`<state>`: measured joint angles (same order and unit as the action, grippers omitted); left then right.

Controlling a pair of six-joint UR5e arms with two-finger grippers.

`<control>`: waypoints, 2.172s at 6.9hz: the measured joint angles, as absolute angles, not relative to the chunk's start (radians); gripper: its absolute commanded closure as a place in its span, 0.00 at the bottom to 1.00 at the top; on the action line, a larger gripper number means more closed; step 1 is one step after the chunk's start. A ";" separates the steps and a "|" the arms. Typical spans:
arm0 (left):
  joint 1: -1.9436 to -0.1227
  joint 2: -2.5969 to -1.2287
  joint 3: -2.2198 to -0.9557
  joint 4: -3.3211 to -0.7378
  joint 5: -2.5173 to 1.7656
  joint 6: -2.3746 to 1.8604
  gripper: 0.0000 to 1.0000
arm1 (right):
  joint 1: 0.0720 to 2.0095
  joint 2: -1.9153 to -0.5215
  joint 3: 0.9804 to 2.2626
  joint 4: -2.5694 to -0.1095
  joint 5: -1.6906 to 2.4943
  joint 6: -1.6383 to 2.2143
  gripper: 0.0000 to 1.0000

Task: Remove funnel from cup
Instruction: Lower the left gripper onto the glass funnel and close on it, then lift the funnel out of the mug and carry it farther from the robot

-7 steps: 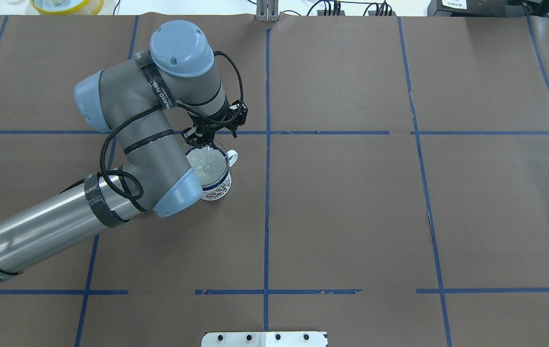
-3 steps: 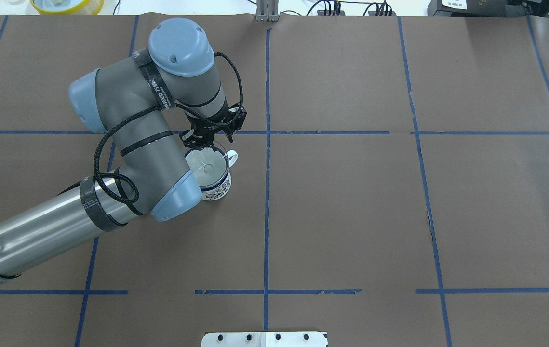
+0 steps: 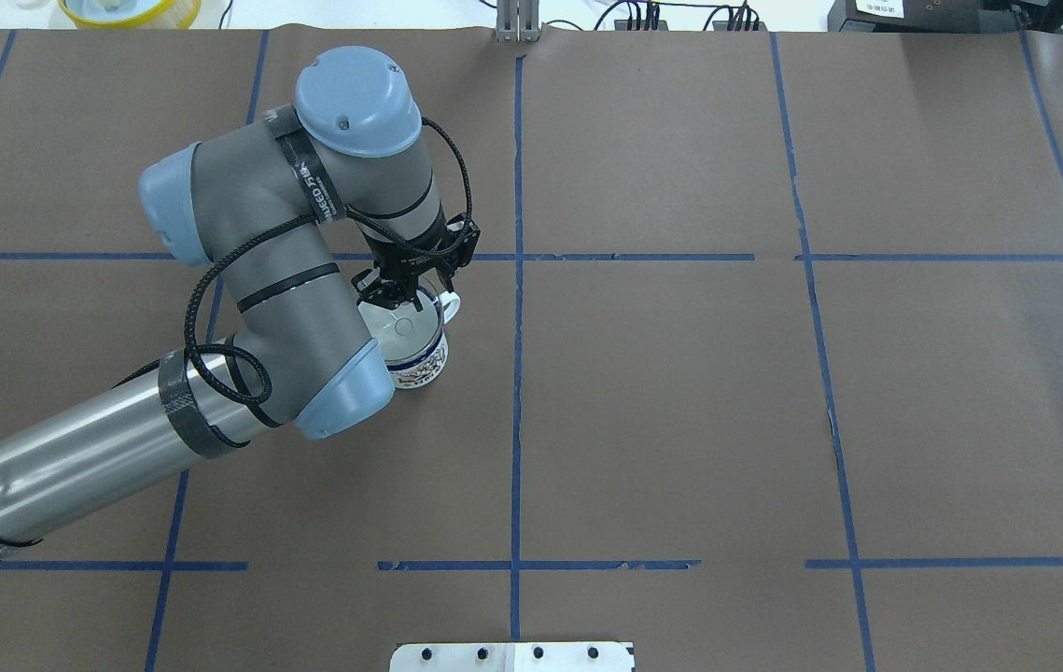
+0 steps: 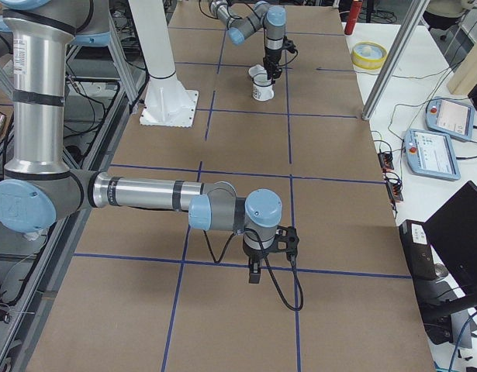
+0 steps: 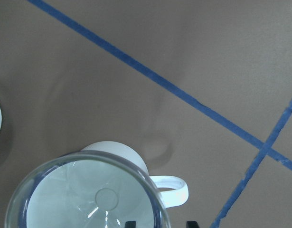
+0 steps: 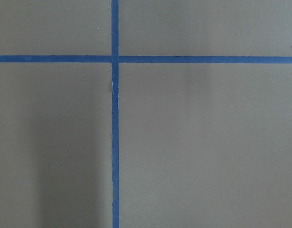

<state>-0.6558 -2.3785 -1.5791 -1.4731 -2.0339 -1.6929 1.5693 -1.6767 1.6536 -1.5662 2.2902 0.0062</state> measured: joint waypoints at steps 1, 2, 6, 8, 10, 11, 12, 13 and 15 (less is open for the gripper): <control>-0.654 -2.379 -1.580 -1.471 -2.036 -1.701 0.73 | 1.569 -1.677 1.654 -1.566 2.290 0.006 0.00; -0.653 -2.379 -1.580 -1.470 -2.037 -1.704 0.86 | 1.569 -1.677 1.654 -1.566 2.290 0.006 0.00; -0.652 -2.378 -1.601 -1.467 -2.030 -1.702 1.00 | 1.569 -1.677 1.654 -1.566 2.290 0.006 0.00; -0.654 -2.378 -1.703 -1.386 -2.029 -1.682 1.00 | 1.569 -1.677 1.654 -1.566 2.290 0.006 0.00; -0.695 -2.394 -1.861 -1.246 -2.022 -1.654 1.00 | 1.569 -1.677 1.654 -1.566 2.290 0.006 0.00; -0.738 -2.405 -1.911 -1.219 -1.992 -1.665 1.00 | 1.569 -1.677 1.654 -1.566 2.290 0.006 0.00; -0.770 -2.407 -1.928 -1.242 -1.921 -1.724 1.00 | 1.569 -1.677 1.654 -1.566 2.290 0.006 0.00; -0.792 -2.380 -1.920 -1.344 -1.822 -1.834 1.00 | 1.569 -1.677 1.654 -1.566 2.290 0.006 0.00; -0.826 -2.311 -1.807 -1.671 -1.622 -2.059 1.00 | 1.569 -1.677 1.654 -1.566 2.290 0.006 0.00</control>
